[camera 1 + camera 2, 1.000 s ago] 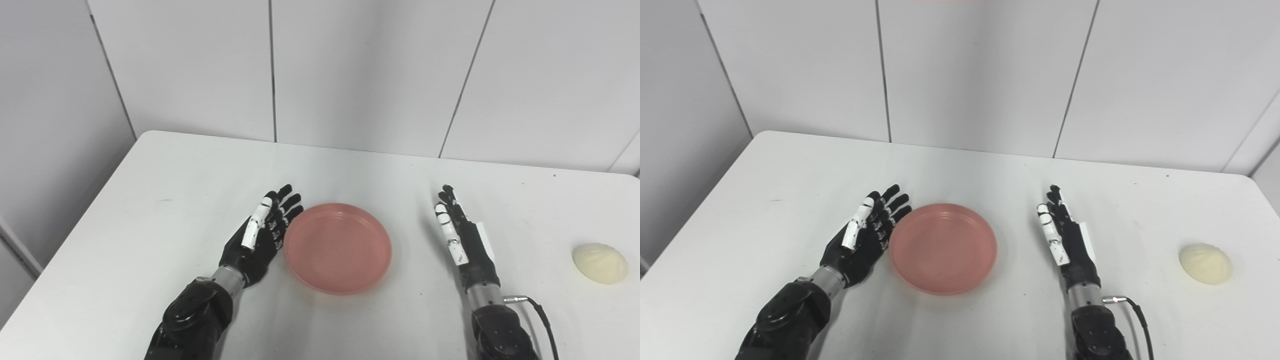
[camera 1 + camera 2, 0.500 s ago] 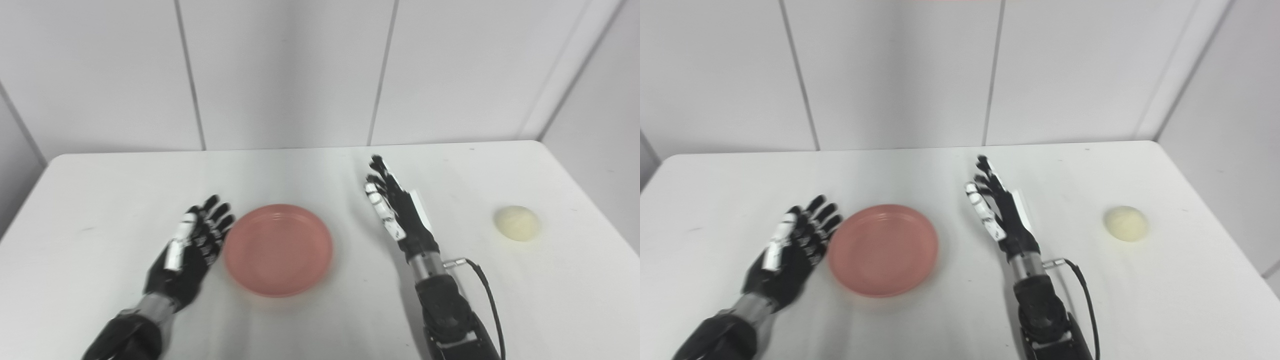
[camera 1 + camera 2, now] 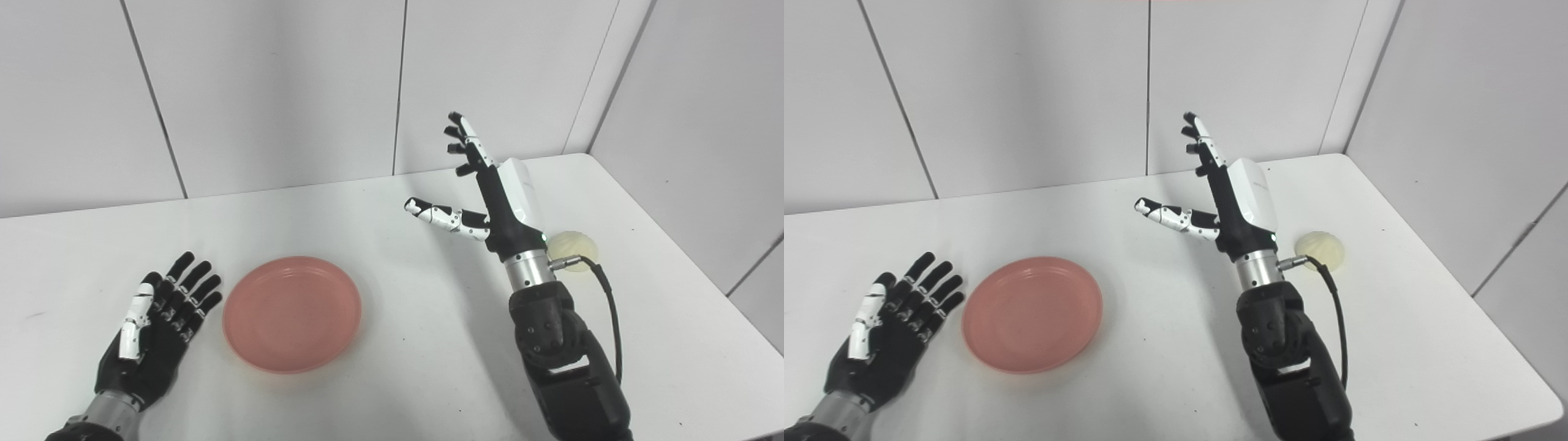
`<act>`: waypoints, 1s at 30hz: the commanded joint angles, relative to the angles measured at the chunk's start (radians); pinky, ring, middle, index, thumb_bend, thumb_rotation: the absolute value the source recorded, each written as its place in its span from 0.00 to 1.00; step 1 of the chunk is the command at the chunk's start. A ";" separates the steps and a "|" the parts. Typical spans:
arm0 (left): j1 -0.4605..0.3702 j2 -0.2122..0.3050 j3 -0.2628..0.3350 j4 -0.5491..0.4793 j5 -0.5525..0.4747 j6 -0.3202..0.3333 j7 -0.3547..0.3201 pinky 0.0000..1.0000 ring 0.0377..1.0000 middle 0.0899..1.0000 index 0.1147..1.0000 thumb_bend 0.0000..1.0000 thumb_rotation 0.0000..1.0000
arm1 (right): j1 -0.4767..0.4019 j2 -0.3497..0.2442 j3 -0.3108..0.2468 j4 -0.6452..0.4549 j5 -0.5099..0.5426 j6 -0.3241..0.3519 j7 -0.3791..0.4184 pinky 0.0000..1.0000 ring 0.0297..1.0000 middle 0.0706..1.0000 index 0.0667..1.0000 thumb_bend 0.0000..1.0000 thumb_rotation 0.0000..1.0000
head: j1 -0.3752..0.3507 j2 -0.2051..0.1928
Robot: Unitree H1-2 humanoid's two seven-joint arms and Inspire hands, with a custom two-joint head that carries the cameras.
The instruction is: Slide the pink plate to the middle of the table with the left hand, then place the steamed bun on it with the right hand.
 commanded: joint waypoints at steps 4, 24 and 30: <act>0.022 0.029 0.020 0.082 0.000 0.044 0.014 0.91 0.89 0.90 0.90 0.45 0.92 | -0.039 -0.141 -0.026 -0.081 -0.114 0.121 0.126 0.70 0.84 0.90 0.91 0.92 0.68 | -0.024 0.001; -0.001 0.057 0.033 0.164 -0.001 0.008 -0.007 0.88 0.86 0.88 0.87 0.44 0.88 | 0.004 -0.433 -0.084 0.088 -0.150 0.304 0.309 0.66 0.79 0.84 0.83 0.95 0.46 | -0.075 0.010; -0.003 0.065 0.035 0.172 -0.001 0.008 -0.010 0.88 0.86 0.88 0.88 0.44 0.90 | 0.014 -0.476 -0.082 0.136 -0.139 0.323 0.334 0.70 0.81 0.83 0.83 0.96 0.44 | -0.082 0.014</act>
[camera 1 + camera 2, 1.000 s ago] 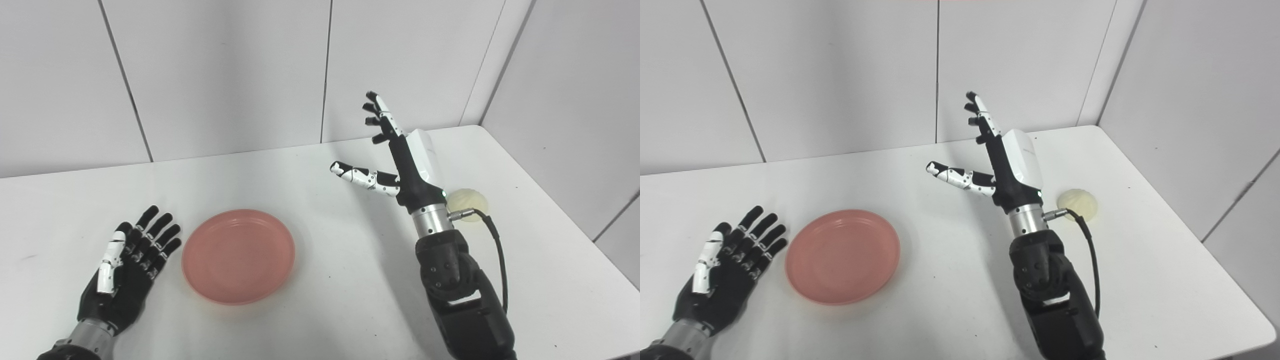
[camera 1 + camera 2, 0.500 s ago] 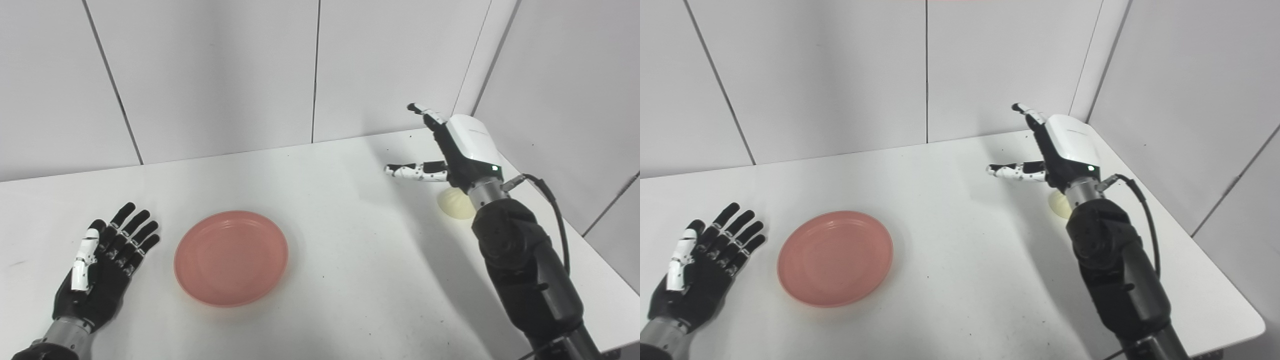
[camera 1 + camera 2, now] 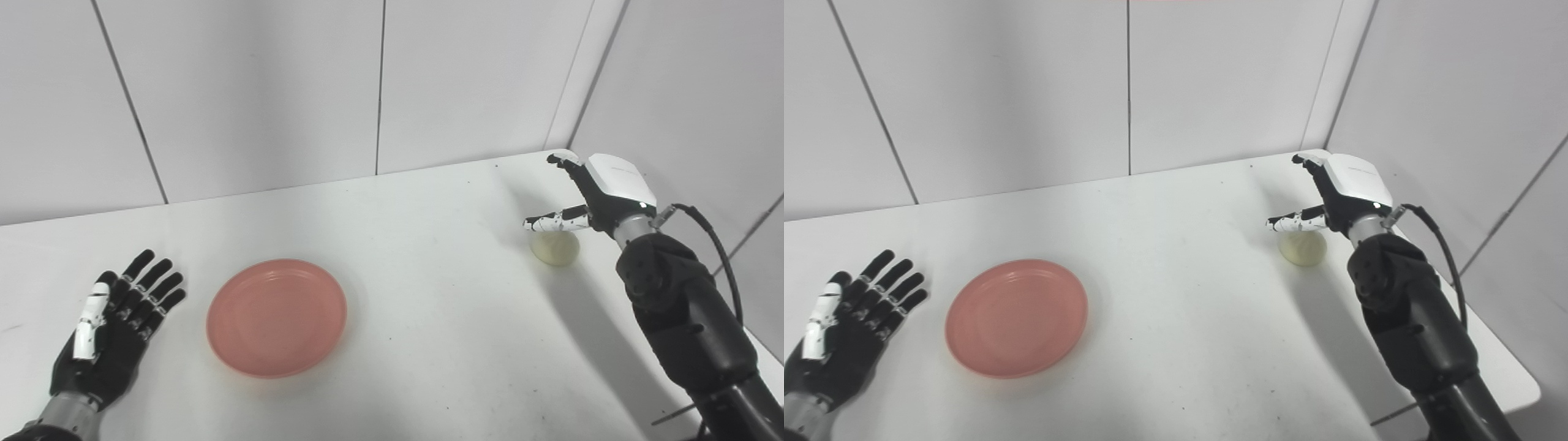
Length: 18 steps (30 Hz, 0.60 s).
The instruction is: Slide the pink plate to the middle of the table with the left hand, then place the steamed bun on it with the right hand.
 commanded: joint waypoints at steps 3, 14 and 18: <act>0.046 0.023 -0.005 0.069 0.036 0.035 0.023 0.88 0.86 0.88 0.88 0.44 0.90 | -0.019 -0.060 -0.015 0.040 0.011 -0.003 -0.010 0.73 0.84 0.84 0.82 0.98 0.49 | -0.008 0.003; 0.038 0.036 -0.005 0.096 0.035 0.022 0.020 0.88 0.86 0.87 0.88 0.44 0.90 | -0.045 -0.048 0.007 0.160 0.039 0.002 -0.039 0.66 0.79 0.83 0.82 0.96 0.44 | -0.020 0.010; 0.037 0.041 -0.005 0.102 0.032 0.014 0.013 0.86 0.85 0.86 0.87 0.45 0.88 | -0.040 -0.037 0.013 0.170 0.055 -0.005 -0.054 0.61 0.73 0.80 0.81 0.93 0.42 | -0.022 0.014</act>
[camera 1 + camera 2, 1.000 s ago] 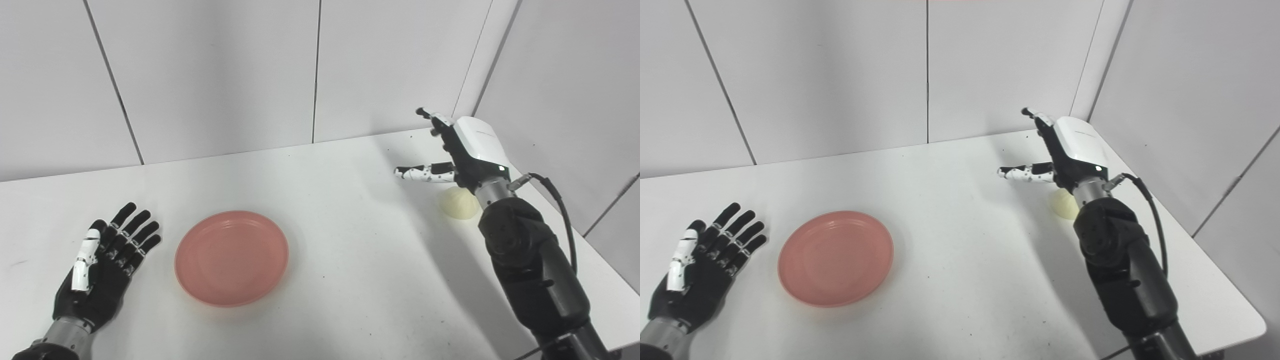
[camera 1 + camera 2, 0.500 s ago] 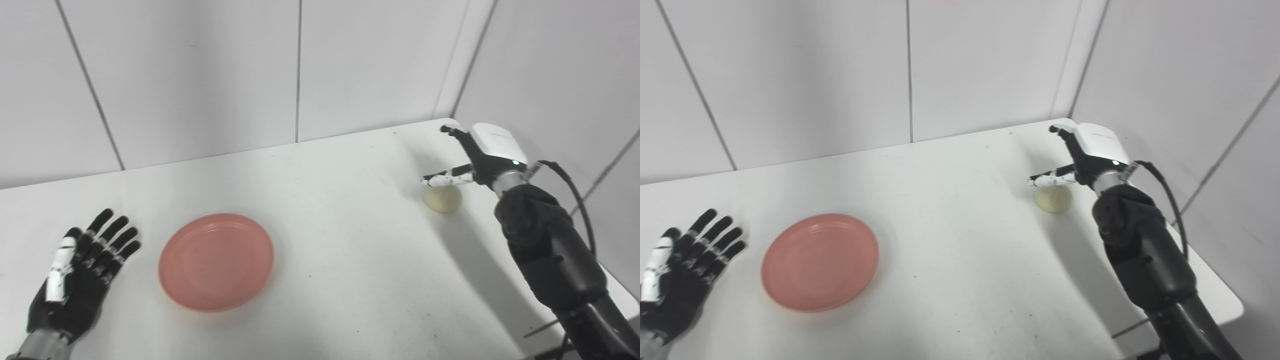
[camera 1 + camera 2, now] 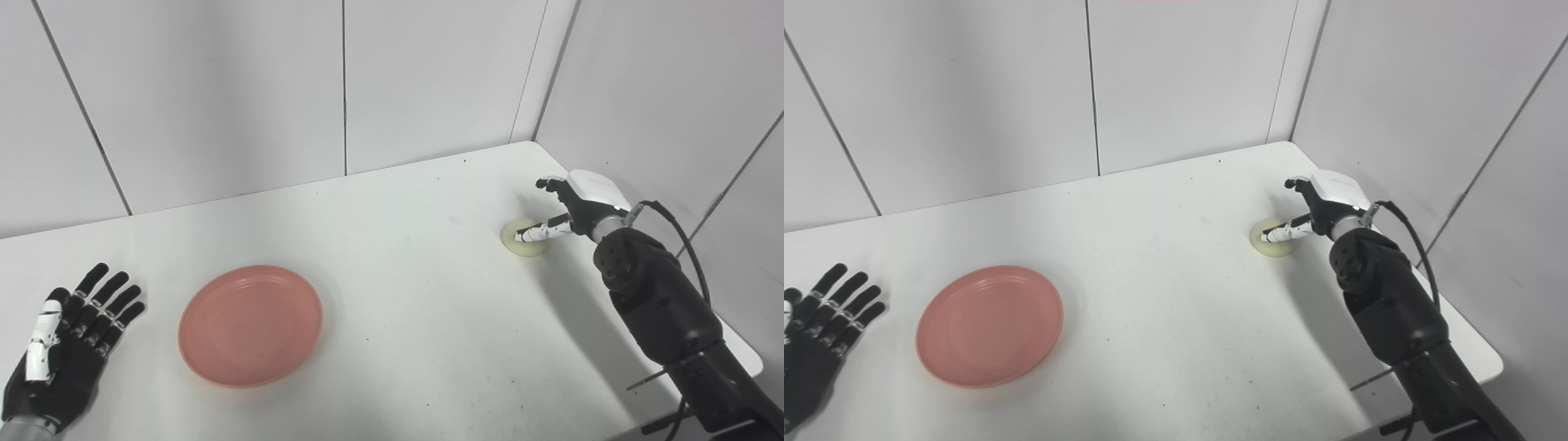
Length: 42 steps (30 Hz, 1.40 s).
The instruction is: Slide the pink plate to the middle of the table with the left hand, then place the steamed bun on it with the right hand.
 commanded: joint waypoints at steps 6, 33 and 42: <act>0.054 0.018 -0.003 0.052 0.028 0.057 0.021 0.86 0.84 0.86 0.86 0.46 0.85 | -0.042 -0.006 0.003 0.036 0.043 -0.025 -0.058 0.57 0.69 0.77 0.80 0.92 0.41 | -0.001 0.007; 0.065 0.018 -0.004 0.000 0.022 0.086 0.038 0.83 0.83 0.85 0.84 0.47 0.82 | -0.077 -0.015 0.059 0.107 0.021 -0.026 -0.071 0.46 0.51 0.48 0.54 0.63 0.07 | 0.002 0.033; 0.069 0.024 -0.011 -0.022 0.023 0.096 0.040 0.85 0.84 0.86 0.85 0.47 0.83 | -0.089 -0.038 0.070 0.120 0.028 0.003 -0.069 0.28 0.35 0.36 0.48 0.52 0.00 | 0.000 0.037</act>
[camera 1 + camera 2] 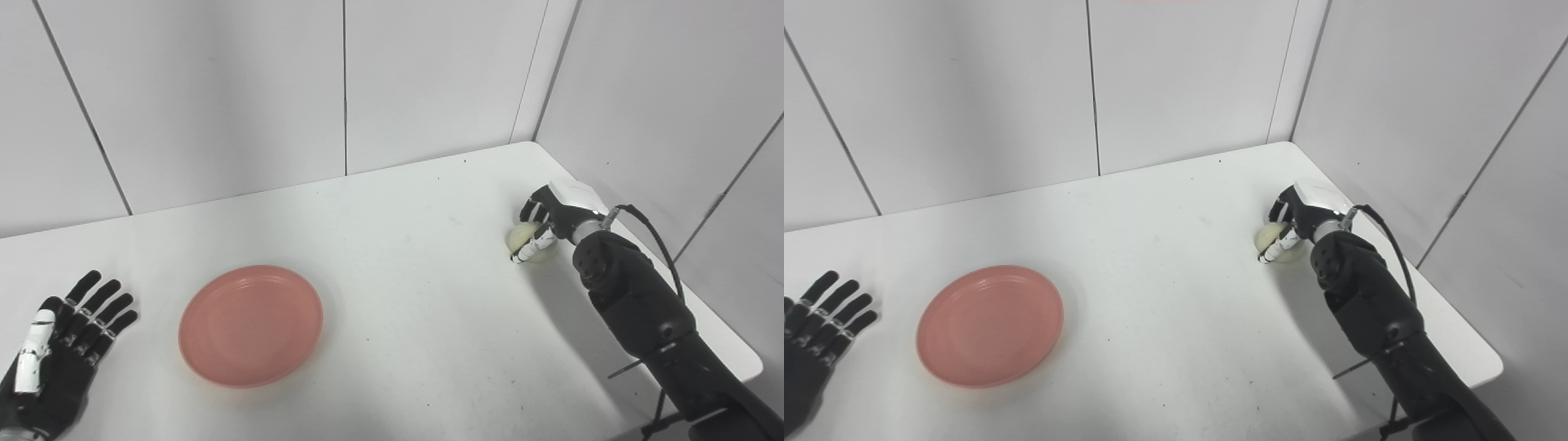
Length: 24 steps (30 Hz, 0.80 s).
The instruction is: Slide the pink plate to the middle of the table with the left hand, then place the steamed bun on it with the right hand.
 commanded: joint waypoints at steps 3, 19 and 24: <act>0.043 0.006 -0.010 0.026 0.025 0.081 0.032 0.85 0.84 0.86 0.86 0.46 0.84 | -0.036 -0.045 -0.010 0.003 -0.004 0.015 -0.002 0.28 0.33 0.37 0.48 0.52 0.00 | 0.004 0.000; 0.048 -0.034 -0.028 0.017 0.022 0.068 0.026 0.87 0.86 0.88 0.87 0.48 0.83 | -0.018 -0.069 -0.016 -0.110 0.010 -0.027 -0.026 0.35 0.43 0.39 0.48 0.53 0.00 | 0.119 -0.004; 0.056 -0.064 -0.058 -0.021 0.051 0.053 0.046 0.90 0.89 0.91 0.90 0.49 0.84 | -0.051 -0.059 -0.010 -0.210 0.036 -0.075 -0.012 0.38 0.45 0.41 0.48 0.53 0.00 | 0.188 -0.011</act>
